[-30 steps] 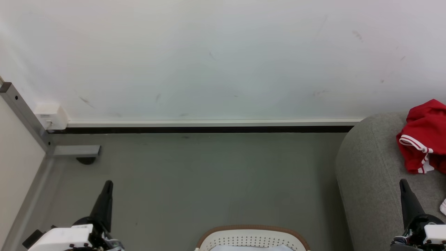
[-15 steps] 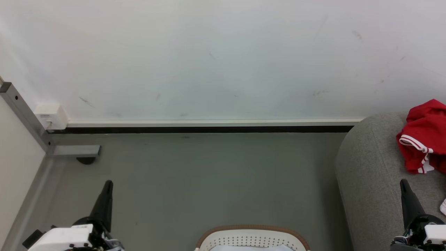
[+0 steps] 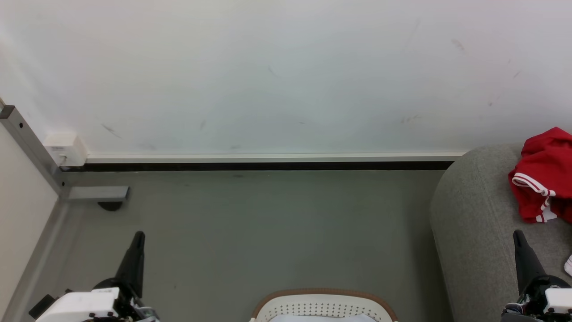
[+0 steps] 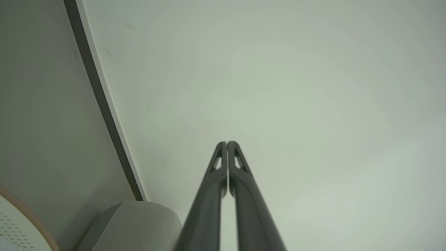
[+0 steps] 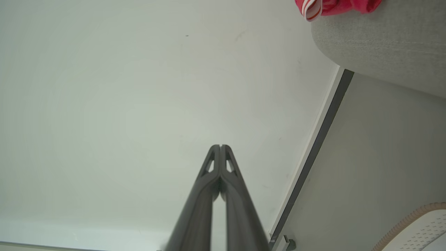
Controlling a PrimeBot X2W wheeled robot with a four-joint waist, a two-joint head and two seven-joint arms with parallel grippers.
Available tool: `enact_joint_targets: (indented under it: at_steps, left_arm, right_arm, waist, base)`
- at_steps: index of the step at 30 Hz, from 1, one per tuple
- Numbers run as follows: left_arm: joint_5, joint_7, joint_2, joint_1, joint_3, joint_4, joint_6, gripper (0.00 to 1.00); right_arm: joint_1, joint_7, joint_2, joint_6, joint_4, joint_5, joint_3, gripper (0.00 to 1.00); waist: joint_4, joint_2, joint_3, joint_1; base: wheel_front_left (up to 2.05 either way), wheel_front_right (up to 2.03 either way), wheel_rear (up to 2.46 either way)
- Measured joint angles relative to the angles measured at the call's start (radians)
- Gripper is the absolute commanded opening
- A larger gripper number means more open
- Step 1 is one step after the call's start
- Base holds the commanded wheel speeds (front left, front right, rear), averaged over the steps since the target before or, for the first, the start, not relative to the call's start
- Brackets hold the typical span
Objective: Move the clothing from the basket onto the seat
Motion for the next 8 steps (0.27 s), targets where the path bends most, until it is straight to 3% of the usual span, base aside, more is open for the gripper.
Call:
enact_joint_targets:
  at_steps: [8]
  left_arm:
    - [0.0,0.0,0.0,0.0,0.0,0.0,0.0,0.0]
  right_arm:
    - [0.0,-0.007,-0.007,0.0,-0.003,0.007,0.007,0.0]
  waist:
    - [0.0,0.0,0.0,0.0]
  base:
    - [0.0,0.0,0.0]
